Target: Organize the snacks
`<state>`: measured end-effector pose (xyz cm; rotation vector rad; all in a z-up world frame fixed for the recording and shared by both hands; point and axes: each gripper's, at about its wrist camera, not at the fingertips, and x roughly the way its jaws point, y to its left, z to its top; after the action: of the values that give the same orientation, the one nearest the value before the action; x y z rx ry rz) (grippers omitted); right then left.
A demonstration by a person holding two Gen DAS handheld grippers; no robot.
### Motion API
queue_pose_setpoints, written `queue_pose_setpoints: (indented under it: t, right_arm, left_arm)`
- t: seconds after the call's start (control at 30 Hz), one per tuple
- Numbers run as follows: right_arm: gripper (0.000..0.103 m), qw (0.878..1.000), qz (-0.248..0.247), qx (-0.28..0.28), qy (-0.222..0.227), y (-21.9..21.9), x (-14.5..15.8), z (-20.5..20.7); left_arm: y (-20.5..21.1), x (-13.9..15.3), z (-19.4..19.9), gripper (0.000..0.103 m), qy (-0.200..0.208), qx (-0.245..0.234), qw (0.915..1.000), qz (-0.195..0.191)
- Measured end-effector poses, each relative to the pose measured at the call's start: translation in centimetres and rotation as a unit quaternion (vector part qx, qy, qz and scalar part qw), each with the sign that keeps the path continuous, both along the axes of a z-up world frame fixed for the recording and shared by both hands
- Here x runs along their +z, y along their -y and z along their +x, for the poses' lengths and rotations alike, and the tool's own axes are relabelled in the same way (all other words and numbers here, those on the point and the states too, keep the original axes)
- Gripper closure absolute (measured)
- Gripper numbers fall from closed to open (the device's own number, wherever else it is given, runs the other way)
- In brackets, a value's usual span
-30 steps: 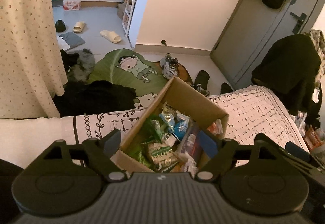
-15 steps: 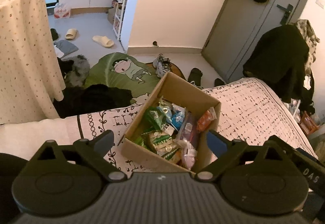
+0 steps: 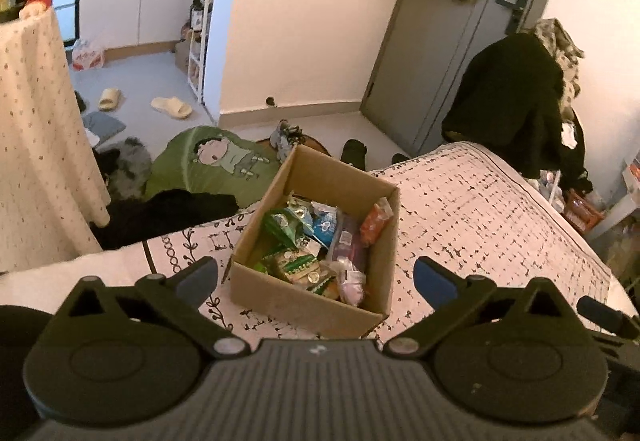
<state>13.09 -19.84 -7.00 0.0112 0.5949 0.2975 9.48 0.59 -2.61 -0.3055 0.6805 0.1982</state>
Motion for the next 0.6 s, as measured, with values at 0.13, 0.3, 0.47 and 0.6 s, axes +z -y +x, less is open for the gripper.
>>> queue_pose_setpoints:
  t: [0.13,0.3,0.47,0.6]
  right_arm:
    - [0.000,1.000,-0.005,-0.003,-0.007,0.1,-0.5,-0.7]
    - [0.000,1.000,-0.009,-0.017,-0.010,0.2,-0.7,-1.8]
    - [0.000,0.999,-0.007,-0.026,-0.017,0.5,-1.1,-2.6]
    - [0.000,0.999,-0.017,-0.032,-0.022,0.5,-1.4,-3.1]
  left_arm:
    - [0.0,0.1,-0.9,0.000,0.008,-0.009,0.9999,0.005]
    - [0.2,-0.2,-2.0,0.000,0.010,-0.022,0.9995,0.018]
    - [0.2,-0.4,-2.8,0.000,0.013,-0.034,0.9991,0.021]
    - [0.3,-0.3,-3.3,0.000,0.017,-0.040,0.9987,0.027]
